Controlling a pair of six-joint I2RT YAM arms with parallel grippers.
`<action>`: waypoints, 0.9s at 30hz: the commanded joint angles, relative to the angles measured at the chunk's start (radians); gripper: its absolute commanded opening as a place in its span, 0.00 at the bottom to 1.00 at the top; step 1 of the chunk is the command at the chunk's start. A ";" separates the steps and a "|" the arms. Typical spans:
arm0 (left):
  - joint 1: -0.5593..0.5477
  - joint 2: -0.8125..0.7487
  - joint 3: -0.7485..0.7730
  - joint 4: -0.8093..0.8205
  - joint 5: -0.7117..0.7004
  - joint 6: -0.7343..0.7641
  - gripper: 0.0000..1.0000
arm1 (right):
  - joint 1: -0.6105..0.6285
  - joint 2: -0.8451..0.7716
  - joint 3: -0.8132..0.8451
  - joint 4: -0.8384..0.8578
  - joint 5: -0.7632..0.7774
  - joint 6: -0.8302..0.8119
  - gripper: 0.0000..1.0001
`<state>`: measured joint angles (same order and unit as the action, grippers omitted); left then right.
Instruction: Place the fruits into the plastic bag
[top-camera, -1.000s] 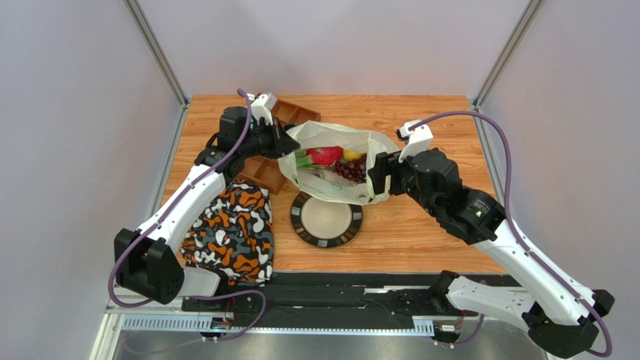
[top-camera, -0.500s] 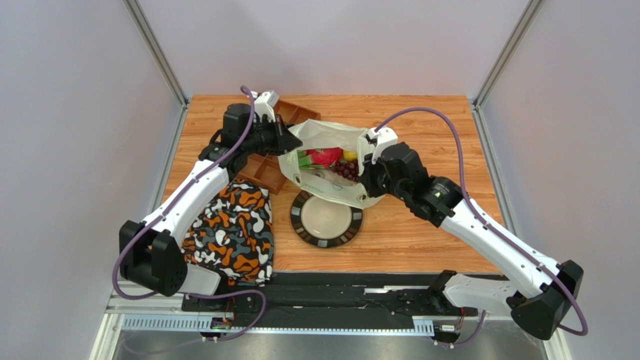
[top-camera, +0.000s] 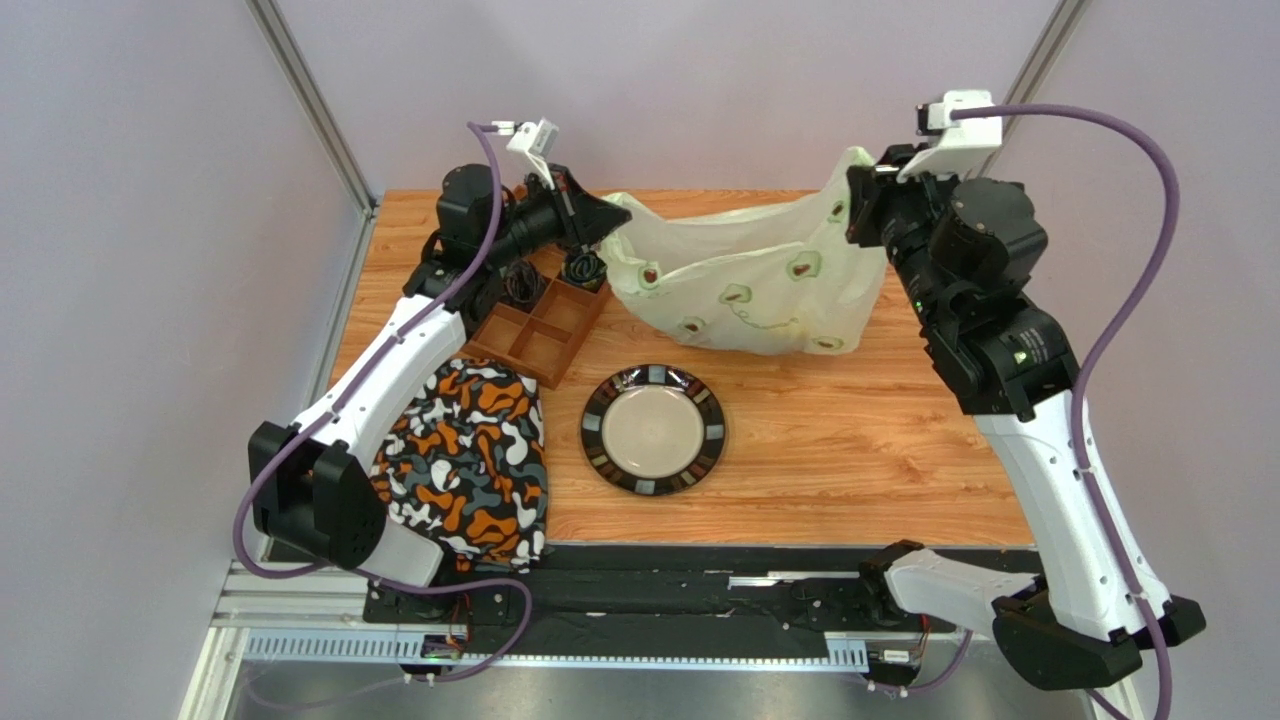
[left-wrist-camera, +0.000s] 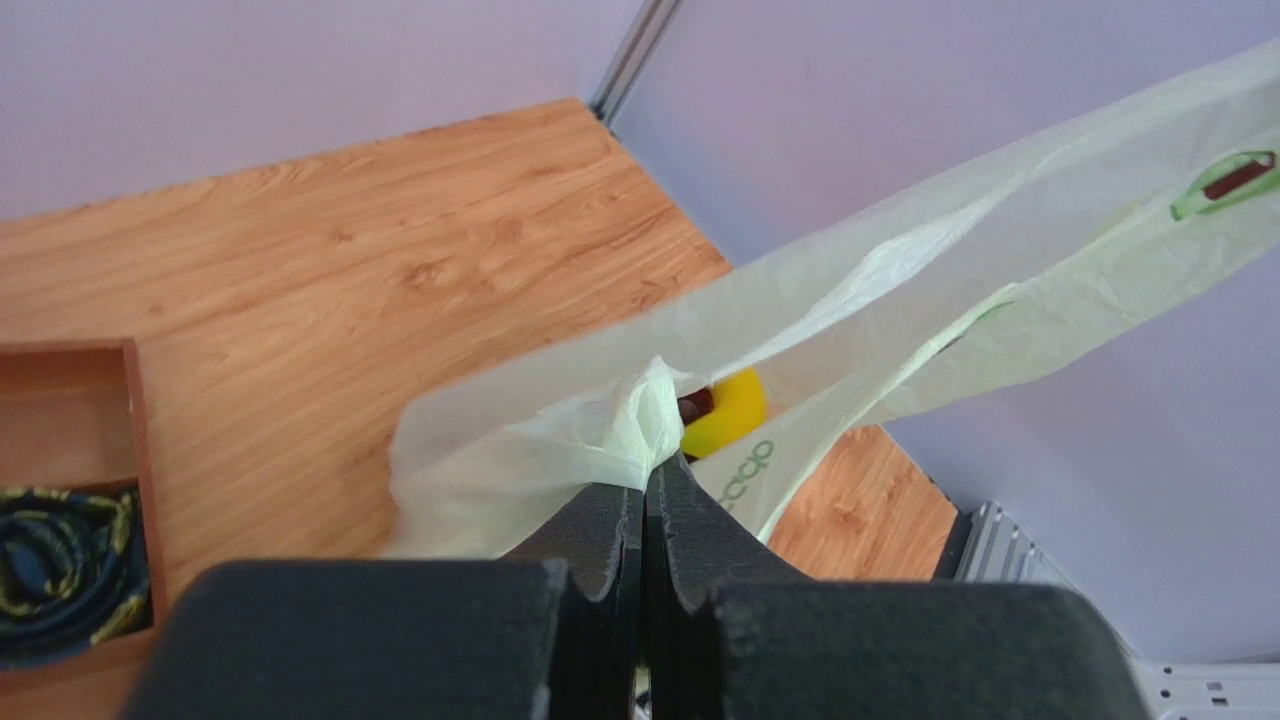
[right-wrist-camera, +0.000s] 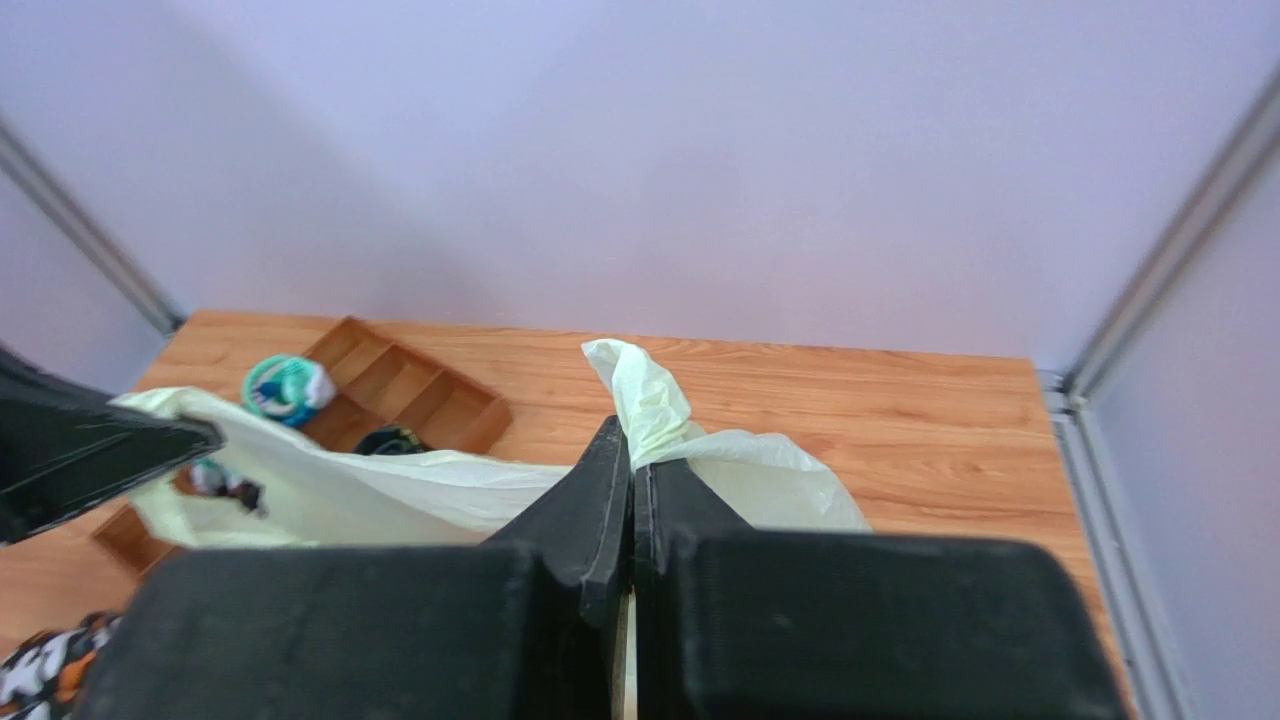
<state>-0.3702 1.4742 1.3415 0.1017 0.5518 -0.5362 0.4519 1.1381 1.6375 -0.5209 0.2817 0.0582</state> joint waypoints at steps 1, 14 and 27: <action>-0.015 0.049 0.089 0.113 0.057 0.007 0.00 | -0.064 0.022 -0.051 0.035 0.083 -0.040 0.00; -0.090 0.204 0.174 0.119 0.109 0.041 0.27 | -0.142 -0.006 -0.240 0.013 0.169 0.023 0.12; -0.104 0.009 0.004 0.104 -0.120 0.110 0.93 | -0.140 -0.106 -0.239 -0.077 0.266 0.080 0.75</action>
<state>-0.4709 1.5929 1.3968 0.1875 0.5812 -0.4725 0.3115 1.0874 1.3643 -0.5724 0.4706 0.1032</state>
